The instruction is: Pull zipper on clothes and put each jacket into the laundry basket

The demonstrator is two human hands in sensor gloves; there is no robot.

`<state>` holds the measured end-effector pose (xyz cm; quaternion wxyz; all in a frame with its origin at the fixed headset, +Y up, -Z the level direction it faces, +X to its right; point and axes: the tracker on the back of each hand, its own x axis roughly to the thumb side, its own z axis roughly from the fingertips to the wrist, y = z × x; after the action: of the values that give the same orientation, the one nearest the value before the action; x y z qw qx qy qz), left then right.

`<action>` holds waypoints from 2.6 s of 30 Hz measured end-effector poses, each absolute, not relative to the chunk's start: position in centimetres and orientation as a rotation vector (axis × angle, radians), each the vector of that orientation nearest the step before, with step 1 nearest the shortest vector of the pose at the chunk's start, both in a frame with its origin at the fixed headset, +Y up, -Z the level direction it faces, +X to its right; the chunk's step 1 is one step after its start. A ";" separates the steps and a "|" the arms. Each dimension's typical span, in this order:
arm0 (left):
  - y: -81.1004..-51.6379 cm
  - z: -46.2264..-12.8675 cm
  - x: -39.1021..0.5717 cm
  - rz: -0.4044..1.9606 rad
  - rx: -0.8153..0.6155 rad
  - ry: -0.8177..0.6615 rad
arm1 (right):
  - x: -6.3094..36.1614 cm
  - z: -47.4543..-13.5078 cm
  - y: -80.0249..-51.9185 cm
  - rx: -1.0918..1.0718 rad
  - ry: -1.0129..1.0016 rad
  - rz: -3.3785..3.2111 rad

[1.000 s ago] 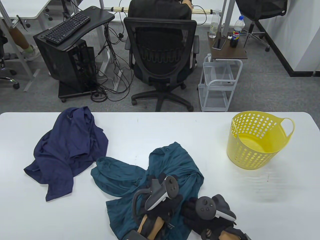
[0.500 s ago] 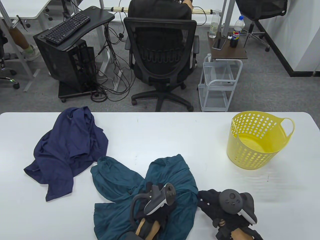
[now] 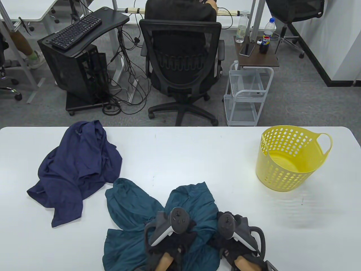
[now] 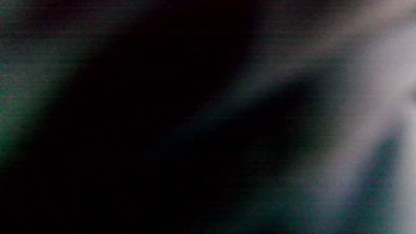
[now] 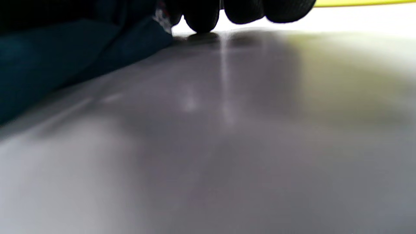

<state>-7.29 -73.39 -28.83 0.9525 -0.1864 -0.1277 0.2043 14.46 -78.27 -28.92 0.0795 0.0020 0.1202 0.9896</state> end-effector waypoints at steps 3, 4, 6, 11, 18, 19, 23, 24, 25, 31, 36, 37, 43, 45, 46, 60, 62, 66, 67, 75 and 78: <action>-72.5 -28.6 -7.9 0.506 -0.401 -0.309 | 14.3 -29.7 -78.1 -0.049 0.257 2.986; -72.2 -28.5 -7.9 0.530 -0.405 -0.332 | 14.2 -30.2 -78.1 -0.045 0.220 2.987; -71.8 -28.2 -7.9 0.535 -0.431 -0.370 | 13.8 -31.0 -77.9 -0.039 0.208 2.959; -71.6 -27.9 -8.0 0.478 -0.450 -0.379 | 13.2 -33.6 -77.2 -0.092 0.094 2.811; -70.5 -28.1 -9.4 0.457 -0.222 -0.228 | 14.2 -36.7 -71.5 -0.147 -0.354 2.814; -70.3 -28.0 -9.6 0.453 -0.189 -0.213 | 14.3 -36.7 -70.5 -0.125 -0.415 2.793; -70.0 -27.7 -9.9 0.443 -0.105 -0.163 | 14.3 -35.6 -65.8 0.027 -0.791 2.746; -70.1 -27.7 -9.9 0.441 -0.108 -0.161 | 14.3 -35.5 -65.6 0.056 -0.831 2.744; -70.3 -27.8 -9.9 0.437 -0.121 -0.161 | 14.3 -35.3 -65.7 0.093 -0.881 2.765; -72.5 -28.6 -10.0 0.323 -0.334 -0.120 | 14.7 -37.2 -73.6 0.281 -0.188 3.167; -73.7 -28.9 -10.2 0.334 -0.526 -0.130 | 17.6 -37.5 -76.3 0.239 0.351 2.860; -73.8 -28.9 -10.3 0.337 -0.554 -0.136 | 18.3 -37.2 -75.6 0.216 0.499 2.764; -72.4 -29.1 -12.1 0.323 -0.428 -0.039 | 19.4 -33.1 -69.9 0.197 0.190 2.653; -71.8 -29.3 -13.3 0.316 -0.342 0.032 | 18.5 -31.0 -69.3 0.192 0.030 2.601; -71.7 -29.4 -14.0 0.310 -0.314 0.067 | 17.5 -29.8 -69.3 0.212 -0.026 2.551; -77.9 -30.9 -11.3 0.120 -0.623 -0.064 | 10.7 -28.5 -77.6 0.186 0.484 3.004; -77.7 -30.8 -10.8 0.097 -0.594 -0.047 | 12.5 -29.7 -77.6 0.133 0.523 2.945; -77.1 -30.3 -9.9 0.022 -0.568 -0.023 | 16.5 -31.5 -77.7 -0.053 0.475 2.919; -76.8 -30.2 -9.7 0.024 -0.566 -0.027 | 17.5 -31.8 -77.7 -0.071 0.456 2.926; -75.8 -30.2 -10.4 0.197 -0.517 -0.094 | 19.3 -31.7 -75.6 -0.036 0.337 2.910; -75.1 -30.8 -12.9 0.251 -0.387 0.018 | 17.8 -30.9 -72.3 0.021 0.151 2.862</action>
<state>-12.90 -75.07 -30.76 0.9735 -0.1918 0.0087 0.1245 17.77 -72.34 -30.88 0.1374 0.0074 0.0523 0.9891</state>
